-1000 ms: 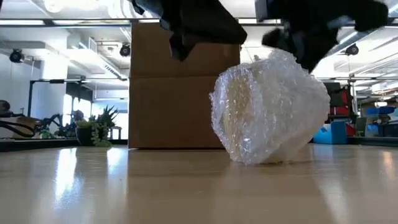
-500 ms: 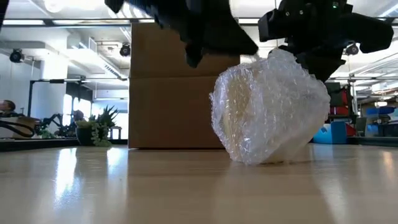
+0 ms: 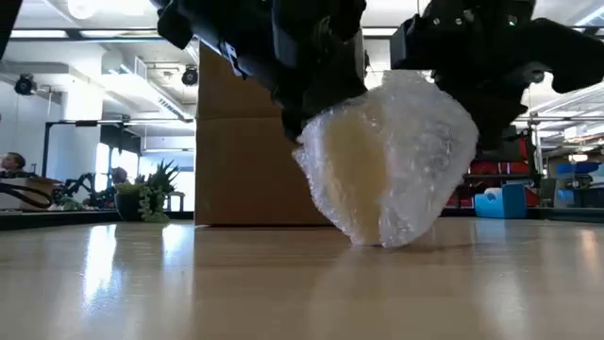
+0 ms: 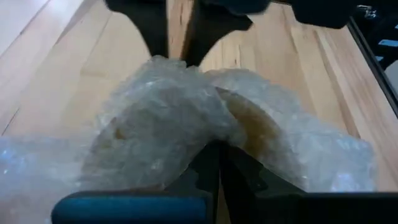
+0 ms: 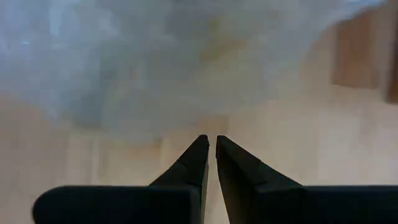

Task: Wrap mug
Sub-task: Wrap the yellow mug with bubble wrap

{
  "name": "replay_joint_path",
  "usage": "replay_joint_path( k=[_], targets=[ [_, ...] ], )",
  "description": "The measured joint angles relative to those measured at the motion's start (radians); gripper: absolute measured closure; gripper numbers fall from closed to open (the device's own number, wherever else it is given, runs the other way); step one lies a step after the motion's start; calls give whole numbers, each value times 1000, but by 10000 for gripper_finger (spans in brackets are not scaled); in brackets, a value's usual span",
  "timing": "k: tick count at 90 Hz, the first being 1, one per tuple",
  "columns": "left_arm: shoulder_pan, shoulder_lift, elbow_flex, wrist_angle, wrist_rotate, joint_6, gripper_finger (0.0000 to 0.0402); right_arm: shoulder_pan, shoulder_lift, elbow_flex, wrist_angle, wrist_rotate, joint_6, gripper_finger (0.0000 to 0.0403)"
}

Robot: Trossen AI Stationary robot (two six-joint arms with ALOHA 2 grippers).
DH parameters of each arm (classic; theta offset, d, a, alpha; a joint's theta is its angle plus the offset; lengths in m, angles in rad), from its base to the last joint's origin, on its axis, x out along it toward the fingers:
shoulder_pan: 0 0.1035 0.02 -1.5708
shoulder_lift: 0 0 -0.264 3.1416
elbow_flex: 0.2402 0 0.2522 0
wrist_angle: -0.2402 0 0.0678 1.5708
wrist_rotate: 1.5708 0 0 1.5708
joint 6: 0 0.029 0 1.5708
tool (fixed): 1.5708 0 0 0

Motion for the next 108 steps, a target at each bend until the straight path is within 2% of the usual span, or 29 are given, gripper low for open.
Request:
replay_joint_path(
  k=[25,41,55,69,87,108],
  targets=[
    [-2,-115,-2,-52,-4,-1,402,3,0,-30,22,-2,19,384],
    [-15,-171,-2,-149,-8,-94,402,3,-6,-24,34,-2,17,384],
    [-58,-160,-10,-266,-12,-143,402,4,-6,-23,37,-2,17,384],
    [-73,-119,-32,-246,-33,-142,402,3,-5,-24,84,-4,17,384],
    [-63,-85,-33,-239,-127,-114,402,24,-5,-25,124,-14,48,384],
    [-57,-82,-33,-239,-139,-114,402,100,4,-25,171,-15,135,384]
  ],
)
